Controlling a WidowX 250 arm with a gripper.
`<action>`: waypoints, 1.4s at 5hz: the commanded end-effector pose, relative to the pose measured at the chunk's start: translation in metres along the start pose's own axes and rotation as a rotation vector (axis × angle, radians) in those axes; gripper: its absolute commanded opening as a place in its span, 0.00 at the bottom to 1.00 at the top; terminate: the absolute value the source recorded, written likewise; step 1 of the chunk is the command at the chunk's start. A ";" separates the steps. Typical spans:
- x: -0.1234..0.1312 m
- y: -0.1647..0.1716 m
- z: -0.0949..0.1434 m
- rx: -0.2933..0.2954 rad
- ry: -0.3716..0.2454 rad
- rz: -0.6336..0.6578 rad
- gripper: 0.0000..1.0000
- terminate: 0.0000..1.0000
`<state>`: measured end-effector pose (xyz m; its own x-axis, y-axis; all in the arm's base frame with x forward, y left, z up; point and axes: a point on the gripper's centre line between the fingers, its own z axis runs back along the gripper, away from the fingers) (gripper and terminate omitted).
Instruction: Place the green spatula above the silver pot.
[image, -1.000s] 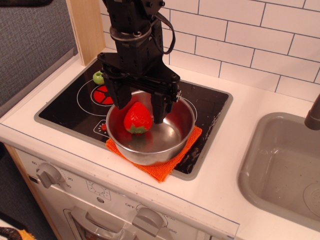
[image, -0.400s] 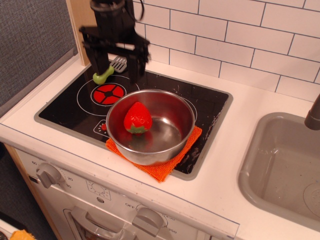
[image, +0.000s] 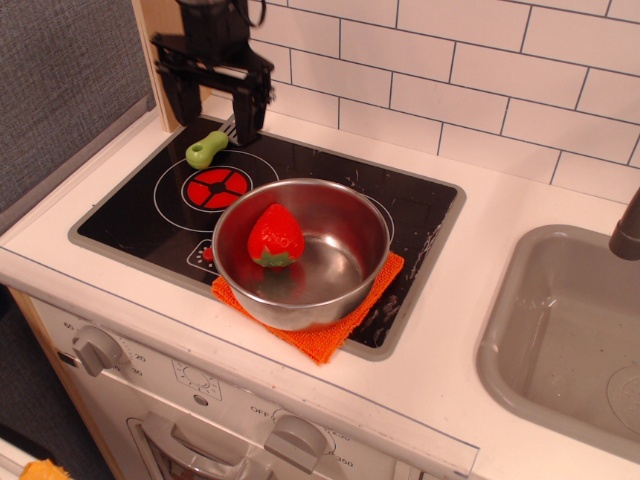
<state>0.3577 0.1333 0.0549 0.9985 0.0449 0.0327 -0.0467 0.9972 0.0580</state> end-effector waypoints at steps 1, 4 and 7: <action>0.011 0.038 -0.013 0.052 -0.040 0.109 1.00 0.00; 0.010 0.034 -0.024 0.039 -0.063 0.127 0.00 0.00; 0.010 -0.008 0.030 0.048 -0.148 0.067 0.00 0.00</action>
<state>0.3654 0.1165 0.0609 0.9864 0.1057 0.1256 -0.1157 0.9904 0.0755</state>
